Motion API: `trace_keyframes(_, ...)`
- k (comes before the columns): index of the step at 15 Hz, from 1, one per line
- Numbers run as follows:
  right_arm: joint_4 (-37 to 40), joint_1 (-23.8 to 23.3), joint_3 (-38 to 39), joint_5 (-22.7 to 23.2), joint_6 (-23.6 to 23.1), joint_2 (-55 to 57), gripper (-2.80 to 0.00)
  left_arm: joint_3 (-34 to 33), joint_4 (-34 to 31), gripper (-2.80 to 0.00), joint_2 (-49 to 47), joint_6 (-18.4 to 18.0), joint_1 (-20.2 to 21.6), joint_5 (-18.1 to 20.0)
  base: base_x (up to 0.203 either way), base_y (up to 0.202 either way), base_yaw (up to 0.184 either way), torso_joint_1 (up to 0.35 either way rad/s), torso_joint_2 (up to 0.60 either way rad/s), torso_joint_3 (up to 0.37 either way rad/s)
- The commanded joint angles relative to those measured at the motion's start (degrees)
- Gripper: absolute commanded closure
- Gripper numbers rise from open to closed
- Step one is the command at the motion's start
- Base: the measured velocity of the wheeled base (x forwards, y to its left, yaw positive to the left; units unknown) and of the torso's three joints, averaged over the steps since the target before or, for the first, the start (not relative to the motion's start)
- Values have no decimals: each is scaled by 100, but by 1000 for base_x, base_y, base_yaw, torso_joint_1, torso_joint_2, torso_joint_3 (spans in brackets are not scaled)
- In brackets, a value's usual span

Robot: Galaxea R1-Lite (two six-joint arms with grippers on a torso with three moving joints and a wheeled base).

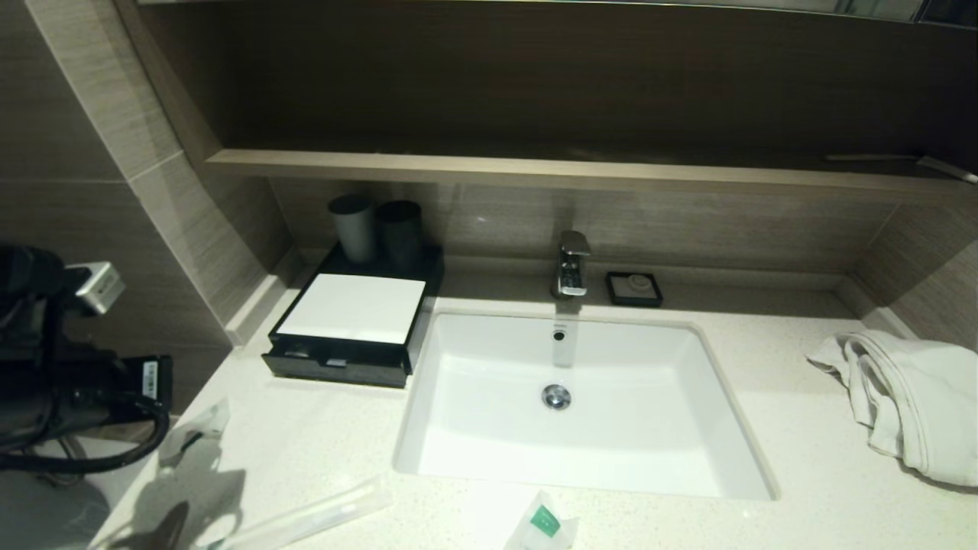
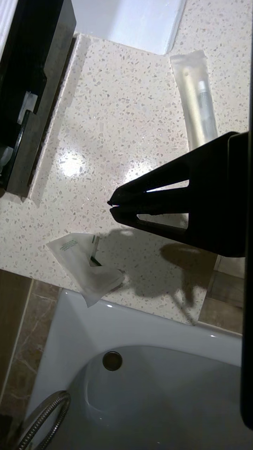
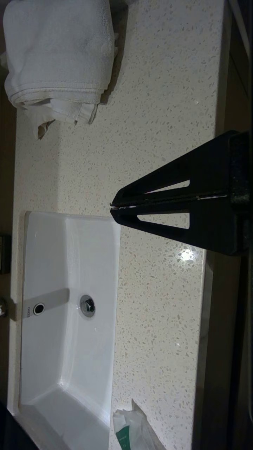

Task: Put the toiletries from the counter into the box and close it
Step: Open the drawer

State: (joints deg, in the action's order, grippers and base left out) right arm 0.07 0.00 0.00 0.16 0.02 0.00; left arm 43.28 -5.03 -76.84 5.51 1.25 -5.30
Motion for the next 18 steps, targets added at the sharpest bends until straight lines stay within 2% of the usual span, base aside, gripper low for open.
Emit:
trace_keyframes(1, 1, 0, 0, 2, -2, 0, 0, -14, -6, 0, -205, -2, 164, 9, 0, 0, 0, 0, 0, 0)
trace_keyframes(4, 1, 0, 0, 2, -2, 0, 0, -35, 45, 0, -457, -23, 314, 51, 0, 0, 0, 0, 0, 0)
trace_keyframes(6, 1, 0, 0, 2, -2, 0, 0, -146, 265, 0, -490, -31, 332, 55, 0, 0, 0, 0, 0, 0)
trace_keyframes(9, 1, 0, 0, 2, -2, 0, 0, -249, 269, 0, -490, -97, 336, 52, 0, 0, 0, 0, 0, 0)
trace_keyframes(18, 1, 0, 0, 2, 5, 0, 0, -349, 300, 0, -761, -112, 791, 47, 0, 0, 0, 0, 0, 0)
